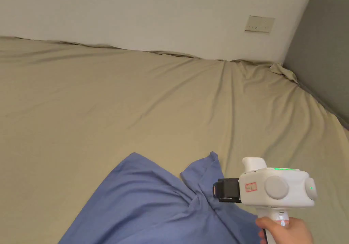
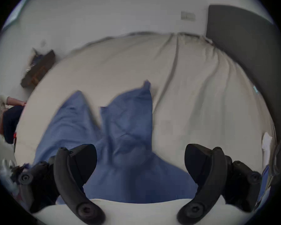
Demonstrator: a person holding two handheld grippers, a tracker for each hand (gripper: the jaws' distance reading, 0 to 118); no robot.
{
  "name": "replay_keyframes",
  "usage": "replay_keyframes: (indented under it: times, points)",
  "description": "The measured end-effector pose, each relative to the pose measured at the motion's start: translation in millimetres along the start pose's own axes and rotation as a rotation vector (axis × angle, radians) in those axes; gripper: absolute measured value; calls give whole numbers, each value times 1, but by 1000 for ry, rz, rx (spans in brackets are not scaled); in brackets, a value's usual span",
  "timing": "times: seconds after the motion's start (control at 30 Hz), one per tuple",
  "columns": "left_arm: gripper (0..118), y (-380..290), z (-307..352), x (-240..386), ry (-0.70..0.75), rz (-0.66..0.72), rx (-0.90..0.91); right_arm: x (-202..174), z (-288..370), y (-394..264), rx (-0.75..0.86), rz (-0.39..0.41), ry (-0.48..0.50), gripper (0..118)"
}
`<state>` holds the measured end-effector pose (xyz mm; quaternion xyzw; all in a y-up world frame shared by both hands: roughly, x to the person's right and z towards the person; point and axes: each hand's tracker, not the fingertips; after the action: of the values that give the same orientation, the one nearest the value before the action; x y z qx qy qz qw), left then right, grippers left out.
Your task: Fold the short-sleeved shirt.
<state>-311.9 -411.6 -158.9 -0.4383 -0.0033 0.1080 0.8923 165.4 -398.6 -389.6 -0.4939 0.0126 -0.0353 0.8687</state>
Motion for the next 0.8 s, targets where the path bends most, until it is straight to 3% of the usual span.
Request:
replay_keyframes:
  times: [0.07,0.13,0.17,0.2,0.23,0.3,0.33,0.57,0.7,0.8]
  points:
    - [5,1,-3,0,1,5,-4,-5,-37,2,-105,11,-1,88]
    - [5,3,-7,-1,2,11,-11,-8,-53,-1,-161,33,-1,83]
    - [5,4,-8,-1,3,12,-13,-10,-37,-1,-72,51,-1,59]
    - [5,5,-9,-1,0,7,-14,-11,-28,-1,-78,76,-2,27]
    - [5,6,-9,0,-1,6,-10,-11,-22,-2,-71,101,-11,5]
    - [5,10,-11,2,-16,1,-4,-11,-12,-8,5,167,-160,5]
    - [5,12,-12,3,-17,-3,-1,-5,-7,-8,0,130,-50,5]
    - [5,45,10,24,-106,-7,106,2,71,-19,211,121,-5,5]
    - [5,92,59,47,-202,-47,245,7,153,-20,375,112,21,5]
    - [5,139,116,70,-287,-117,408,12,227,-15,543,126,-22,5]
